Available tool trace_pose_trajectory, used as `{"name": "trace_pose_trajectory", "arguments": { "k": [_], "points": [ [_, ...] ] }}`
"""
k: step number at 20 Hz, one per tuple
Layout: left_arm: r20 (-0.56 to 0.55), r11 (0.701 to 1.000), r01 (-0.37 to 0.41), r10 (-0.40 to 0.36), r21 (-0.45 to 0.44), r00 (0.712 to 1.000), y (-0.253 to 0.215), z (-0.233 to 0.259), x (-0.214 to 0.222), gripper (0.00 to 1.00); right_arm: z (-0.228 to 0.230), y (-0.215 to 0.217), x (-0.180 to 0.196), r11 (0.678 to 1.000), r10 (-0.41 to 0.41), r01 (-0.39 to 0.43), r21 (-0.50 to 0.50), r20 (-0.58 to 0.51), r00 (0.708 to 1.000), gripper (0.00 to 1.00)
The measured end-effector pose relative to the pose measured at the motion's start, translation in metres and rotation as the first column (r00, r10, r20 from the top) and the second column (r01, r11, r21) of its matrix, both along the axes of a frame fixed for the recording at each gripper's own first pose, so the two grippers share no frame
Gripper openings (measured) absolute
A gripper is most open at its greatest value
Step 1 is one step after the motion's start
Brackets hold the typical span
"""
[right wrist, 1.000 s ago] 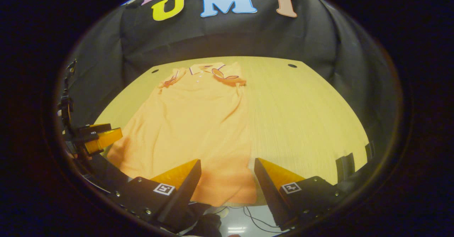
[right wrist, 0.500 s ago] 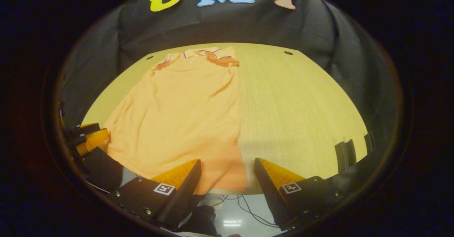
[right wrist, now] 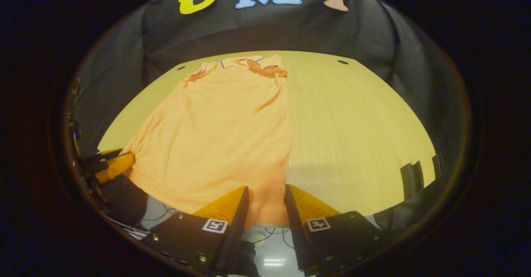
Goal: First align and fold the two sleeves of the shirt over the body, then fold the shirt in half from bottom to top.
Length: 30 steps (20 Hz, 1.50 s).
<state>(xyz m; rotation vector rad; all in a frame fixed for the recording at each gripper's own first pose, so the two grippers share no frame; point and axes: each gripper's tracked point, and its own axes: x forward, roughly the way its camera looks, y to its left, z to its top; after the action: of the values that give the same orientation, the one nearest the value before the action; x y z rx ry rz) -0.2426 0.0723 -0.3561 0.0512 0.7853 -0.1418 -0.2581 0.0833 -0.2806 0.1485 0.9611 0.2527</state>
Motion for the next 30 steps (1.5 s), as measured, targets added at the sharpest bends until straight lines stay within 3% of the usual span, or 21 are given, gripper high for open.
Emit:
{"name": "trace_pose_trajectory", "arguments": {
  "k": [1,2,3,4,5,9,18,30],
  "points": [
    [0.001,1.0,0.013,-0.013,0.003,1.0,-0.005,0.001,-0.001,0.42,0.001,0.002,-0.001,1.0,-0.008,0.008,0.025,-0.007,1.0,0.46],
    [0.005,1.0,0.016,-0.016,0.012,1.0,-0.007,0.001,0.0,0.23,0.0,0.0,-0.001,0.999,-0.031,0.031,0.033,-0.018,0.999,0.29],
    [0.007,1.0,0.019,-0.019,0.024,1.0,-0.004,0.001,0.0,0.14,0.002,-0.001,0.0,0.996,-0.059,0.06,0.065,-0.021,0.998,0.18],
    [0.012,0.999,0.022,-0.022,0.027,1.0,-0.007,0.001,-0.001,0.12,0.0,0.001,-0.001,0.993,-0.065,0.068,0.094,-0.039,0.997,0.05],
    [0.01,1.0,0.02,-0.02,0.024,1.0,-0.006,0.002,-0.001,0.07,0.001,0.001,0.0,0.99,-0.074,0.079,0.118,-0.046,0.996,0.05],
    [-0.025,1.0,-0.014,0.014,0.02,1.0,-0.001,0.009,-0.001,0.06,0.007,-0.002,0.001,0.99,-0.06,0.064,0.124,-0.036,0.998,0.0],
    [0.136,0.999,-0.037,0.039,-0.013,0.99,-0.012,0.097,0.053,0.07,0.094,-0.007,0.062,0.991,-0.035,0.01,0.136,0.184,0.982,0.0],
    [0.259,0.998,-0.031,0.046,-0.061,0.965,-0.007,0.149,0.207,0.07,0.144,-0.012,0.198,0.992,-0.079,0.046,0.115,0.299,0.951,0.0]
  ]
}}
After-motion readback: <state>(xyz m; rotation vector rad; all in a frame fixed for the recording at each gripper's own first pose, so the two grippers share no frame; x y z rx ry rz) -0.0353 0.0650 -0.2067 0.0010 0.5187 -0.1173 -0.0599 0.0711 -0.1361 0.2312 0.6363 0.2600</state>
